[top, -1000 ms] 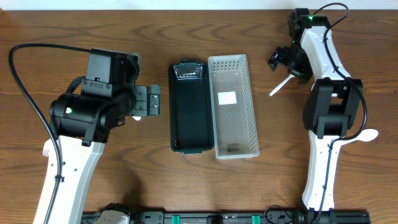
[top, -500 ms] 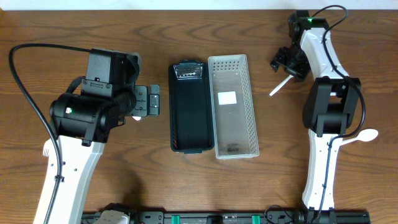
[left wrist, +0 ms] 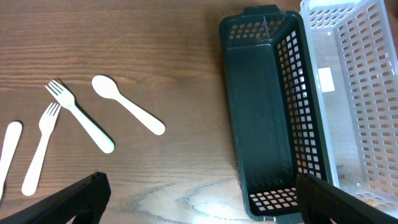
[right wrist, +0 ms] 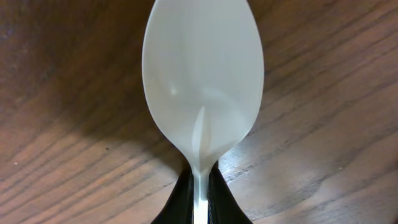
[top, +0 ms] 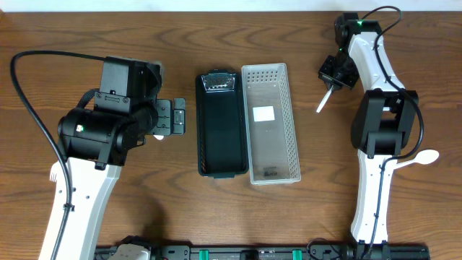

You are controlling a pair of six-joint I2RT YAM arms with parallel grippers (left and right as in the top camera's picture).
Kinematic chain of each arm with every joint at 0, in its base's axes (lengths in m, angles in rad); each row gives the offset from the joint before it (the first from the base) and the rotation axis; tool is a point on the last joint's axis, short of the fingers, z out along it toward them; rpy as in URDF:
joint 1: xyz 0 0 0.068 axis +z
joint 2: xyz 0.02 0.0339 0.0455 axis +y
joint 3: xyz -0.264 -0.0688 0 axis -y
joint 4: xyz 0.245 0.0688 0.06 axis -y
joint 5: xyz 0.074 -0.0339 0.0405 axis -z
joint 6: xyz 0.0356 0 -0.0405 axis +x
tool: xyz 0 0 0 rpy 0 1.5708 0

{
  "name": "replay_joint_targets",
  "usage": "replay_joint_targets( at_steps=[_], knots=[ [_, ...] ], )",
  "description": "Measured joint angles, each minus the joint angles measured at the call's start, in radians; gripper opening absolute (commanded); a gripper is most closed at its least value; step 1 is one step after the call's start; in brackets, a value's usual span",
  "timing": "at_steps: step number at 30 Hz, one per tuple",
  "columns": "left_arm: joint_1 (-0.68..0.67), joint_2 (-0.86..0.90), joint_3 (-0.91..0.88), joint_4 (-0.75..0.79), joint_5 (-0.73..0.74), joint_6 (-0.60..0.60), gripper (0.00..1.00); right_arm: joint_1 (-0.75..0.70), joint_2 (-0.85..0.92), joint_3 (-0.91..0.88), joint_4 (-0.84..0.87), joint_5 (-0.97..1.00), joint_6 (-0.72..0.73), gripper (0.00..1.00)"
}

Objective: Pack container
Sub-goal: 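Grasp the upper white spoon with the right gripper, then carry the spoon to the clear basket and release it inside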

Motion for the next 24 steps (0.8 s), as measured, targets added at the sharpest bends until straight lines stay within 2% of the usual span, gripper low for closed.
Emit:
replay_joint_targets(
  at_steps=[7,12,18,24],
  knots=[
    [0.000,0.000,0.000,0.000,-0.024,0.000,0.98,0.002,-0.049,0.033,-0.024,0.003,-0.077,0.02],
    [0.025,0.007,-0.003,0.001,-0.052,0.000,0.98,0.041,-0.278,0.055,-0.029,-0.001,-0.167,0.04],
    [0.122,0.061,-0.025,-0.001,-0.061,0.000,0.98,0.230,-0.515,0.117,-0.103,-0.019,-0.235,0.06],
    [0.221,0.111,-0.028,0.002,-0.071,0.000,0.98,0.396,-0.497,0.062,-0.155,-0.037,-0.253,0.05]
  ],
)
